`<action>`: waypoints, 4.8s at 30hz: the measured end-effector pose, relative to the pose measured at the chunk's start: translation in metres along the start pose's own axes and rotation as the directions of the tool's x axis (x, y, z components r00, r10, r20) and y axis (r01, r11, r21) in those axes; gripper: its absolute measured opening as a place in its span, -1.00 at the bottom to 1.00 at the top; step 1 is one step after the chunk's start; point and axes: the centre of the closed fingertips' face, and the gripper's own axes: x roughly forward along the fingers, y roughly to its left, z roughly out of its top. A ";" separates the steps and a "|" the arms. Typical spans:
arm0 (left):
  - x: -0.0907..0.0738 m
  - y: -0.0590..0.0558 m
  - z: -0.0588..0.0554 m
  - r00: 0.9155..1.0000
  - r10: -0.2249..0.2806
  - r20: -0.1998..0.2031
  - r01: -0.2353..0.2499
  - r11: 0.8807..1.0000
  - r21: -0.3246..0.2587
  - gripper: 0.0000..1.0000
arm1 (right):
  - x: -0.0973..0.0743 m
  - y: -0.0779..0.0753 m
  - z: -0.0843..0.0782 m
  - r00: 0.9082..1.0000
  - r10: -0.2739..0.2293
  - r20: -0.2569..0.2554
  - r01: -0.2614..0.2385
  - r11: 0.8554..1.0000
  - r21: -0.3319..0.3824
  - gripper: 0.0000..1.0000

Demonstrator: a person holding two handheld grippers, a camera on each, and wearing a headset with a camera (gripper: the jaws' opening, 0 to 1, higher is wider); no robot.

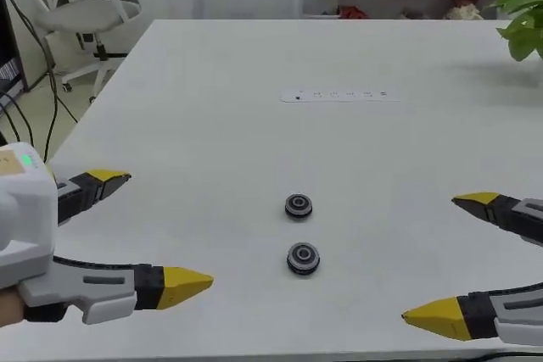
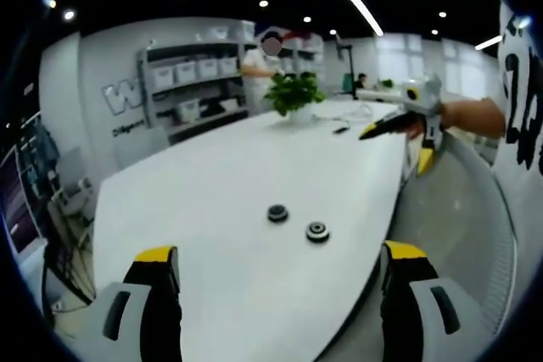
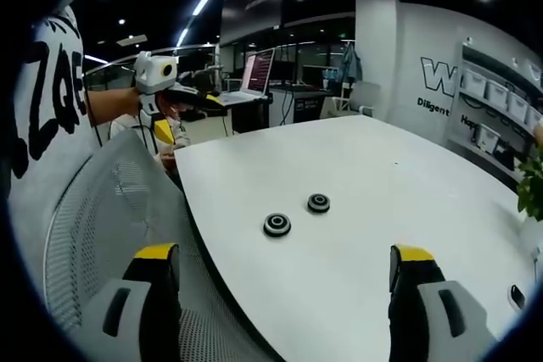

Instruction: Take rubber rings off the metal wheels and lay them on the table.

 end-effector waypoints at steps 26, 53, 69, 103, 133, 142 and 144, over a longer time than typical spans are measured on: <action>0.002 -0.001 0.006 1.000 -0.026 0.006 0.026 0.999 0.029 1.00 | -0.003 -0.002 0.013 0.999 -0.007 0.038 0.007 1.000 -0.007 0.96; 0.029 0.004 0.026 0.996 -0.086 0.002 0.086 0.991 0.099 1.00 | 0.004 -0.032 0.054 0.997 0.037 0.063 -0.030 0.993 -0.114 0.93; 0.054 0.004 0.027 0.991 -0.134 -0.026 0.136 0.983 0.127 1.00 | 0.026 -0.032 0.054 0.993 0.105 0.048 -0.096 0.982 -0.161 0.83; 0.095 -0.003 -0.002 0.972 -0.213 -0.096 0.224 0.967 0.124 0.93 | 0.096 -0.012 0.011 0.970 0.239 -0.039 -0.243 0.959 -0.149 0.55; 0.129 -0.024 -0.026 0.943 -0.302 -0.136 0.318 0.941 0.117 0.73 | 0.119 -0.008 -0.019 0.946 0.310 -0.098 -0.320 0.941 -0.110 0.25; 0.137 -0.028 -0.027 0.937 -0.321 -0.134 0.337 0.934 0.116 0.67 | 0.123 -0.016 -0.014 0.955 0.288 -0.078 -0.295 0.949 -0.108 0.23; 0.138 -0.030 -0.027 0.934 -0.329 -0.137 0.345 0.932 0.110 0.64 | 0.124 -0.017 -0.014 0.954 0.290 -0.073 -0.297 0.949 -0.102 0.20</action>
